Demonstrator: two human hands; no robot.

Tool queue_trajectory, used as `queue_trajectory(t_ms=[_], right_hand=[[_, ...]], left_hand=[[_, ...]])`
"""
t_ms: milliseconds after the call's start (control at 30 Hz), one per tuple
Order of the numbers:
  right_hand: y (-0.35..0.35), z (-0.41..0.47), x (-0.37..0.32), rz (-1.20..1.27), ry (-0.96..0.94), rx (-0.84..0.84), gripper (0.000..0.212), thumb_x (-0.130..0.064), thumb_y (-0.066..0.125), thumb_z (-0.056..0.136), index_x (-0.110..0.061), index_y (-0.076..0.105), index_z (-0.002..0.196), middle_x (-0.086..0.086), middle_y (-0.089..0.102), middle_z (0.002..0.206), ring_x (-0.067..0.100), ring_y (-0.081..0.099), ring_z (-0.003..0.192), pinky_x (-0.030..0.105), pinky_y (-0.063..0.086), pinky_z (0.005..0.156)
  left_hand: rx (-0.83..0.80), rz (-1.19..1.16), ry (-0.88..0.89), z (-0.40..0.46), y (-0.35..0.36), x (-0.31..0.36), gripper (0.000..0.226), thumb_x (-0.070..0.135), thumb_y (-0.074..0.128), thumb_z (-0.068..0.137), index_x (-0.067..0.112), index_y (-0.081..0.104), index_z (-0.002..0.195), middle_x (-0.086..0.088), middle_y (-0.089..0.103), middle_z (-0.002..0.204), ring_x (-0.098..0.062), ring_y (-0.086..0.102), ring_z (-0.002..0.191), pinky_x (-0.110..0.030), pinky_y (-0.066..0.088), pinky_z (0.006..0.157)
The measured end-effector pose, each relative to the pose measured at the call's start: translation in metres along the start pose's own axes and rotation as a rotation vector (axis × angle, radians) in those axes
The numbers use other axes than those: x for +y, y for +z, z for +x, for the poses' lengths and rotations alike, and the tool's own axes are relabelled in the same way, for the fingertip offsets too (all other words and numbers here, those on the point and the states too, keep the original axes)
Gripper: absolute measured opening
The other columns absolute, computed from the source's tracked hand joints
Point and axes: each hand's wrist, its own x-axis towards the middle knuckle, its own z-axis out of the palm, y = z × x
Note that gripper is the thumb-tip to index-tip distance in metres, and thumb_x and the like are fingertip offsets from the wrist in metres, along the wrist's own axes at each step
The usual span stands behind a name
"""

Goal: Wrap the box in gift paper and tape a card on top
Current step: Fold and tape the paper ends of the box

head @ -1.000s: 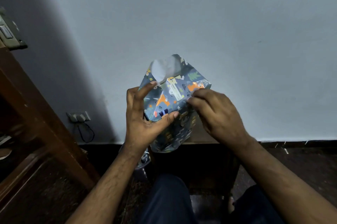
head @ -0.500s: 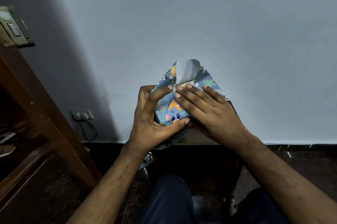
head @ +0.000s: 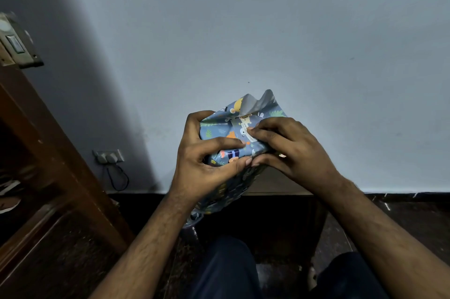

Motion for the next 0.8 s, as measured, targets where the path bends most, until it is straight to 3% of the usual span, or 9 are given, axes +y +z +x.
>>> queue_trajectory(t_ms=[167,300,400,500,600,700,800], right_hand=[[0.0,-0.003,0.009,0.038,0.037,0.029,0.036,-0.036,0.073,0.092,-0.012,0.074,0.119,0.007,0.064,0.125,0.024,0.062,0.113,0.039,0.048,0.095],[-0.006,0.002,0.014,0.255,0.263,0.089,0.028,-0.043,0.082,0.079,-0.025,0.081,0.101,0.003,0.044,0.148,0.018,0.037,0.139,0.035,0.035,0.11],[-0.015,0.011,0.016,0.468,0.347,-0.001,0.023,-0.045,0.078,0.08,-0.034,0.078,0.1,-0.007,0.032,0.16,0.017,0.029,0.147,0.031,0.035,0.11],[-0.017,0.017,0.013,0.487,0.399,0.016,0.013,-0.04,0.068,0.09,-0.033,0.076,0.098,-0.01,0.037,0.156,0.015,0.033,0.145,0.022,0.036,0.106],[-0.015,0.023,0.01,0.482,0.463,0.076,0.006,-0.037,0.071,0.09,-0.032,0.07,0.091,-0.003,0.043,0.14,0.013,0.039,0.139,0.011,0.035,0.104],[-0.011,0.027,0.014,0.568,0.499,0.118,0.032,-0.039,0.076,0.086,-0.028,0.054,0.106,0.003,0.045,0.123,0.014,0.052,0.124,0.036,0.046,0.107],[-0.013,0.033,0.018,0.788,0.556,0.089,0.054,-0.034,0.082,0.082,-0.035,0.04,0.115,0.003,0.056,0.129,0.017,0.058,0.124,0.05,0.049,0.106]], left_hand=[[0.024,0.001,-0.025,-0.001,-0.004,-0.004,0.029,0.018,0.095,0.066,0.009,0.081,0.089,-0.021,0.05,0.129,-0.024,0.054,0.13,-0.03,0.047,0.1],[0.021,-0.016,-0.031,-0.002,-0.006,-0.001,0.028,0.018,0.095,0.066,0.009,0.081,0.088,-0.02,0.048,0.132,-0.025,0.051,0.133,-0.027,0.046,0.1],[0.029,-0.015,-0.017,0.0,-0.007,0.002,0.029,0.018,0.095,0.065,0.009,0.081,0.088,-0.016,0.047,0.132,-0.025,0.051,0.131,-0.027,0.046,0.098],[0.041,-0.015,-0.003,0.002,-0.009,0.005,0.03,0.017,0.096,0.063,0.009,0.081,0.088,-0.013,0.049,0.132,-0.016,0.053,0.128,-0.026,0.046,0.096],[-0.005,-0.006,0.033,0.002,-0.006,0.009,0.03,0.014,0.096,0.065,0.007,0.081,0.089,-0.018,0.053,0.131,-0.021,0.057,0.126,-0.032,0.049,0.098],[-0.015,0.011,0.047,0.001,-0.004,0.011,0.029,0.015,0.095,0.066,0.007,0.081,0.091,-0.017,0.056,0.132,-0.03,0.059,0.124,-0.039,0.052,0.097],[-0.005,0.02,0.052,0.001,-0.006,0.011,0.03,0.015,0.095,0.066,0.006,0.081,0.091,-0.017,0.056,0.13,-0.03,0.059,0.123,-0.037,0.051,0.097]])
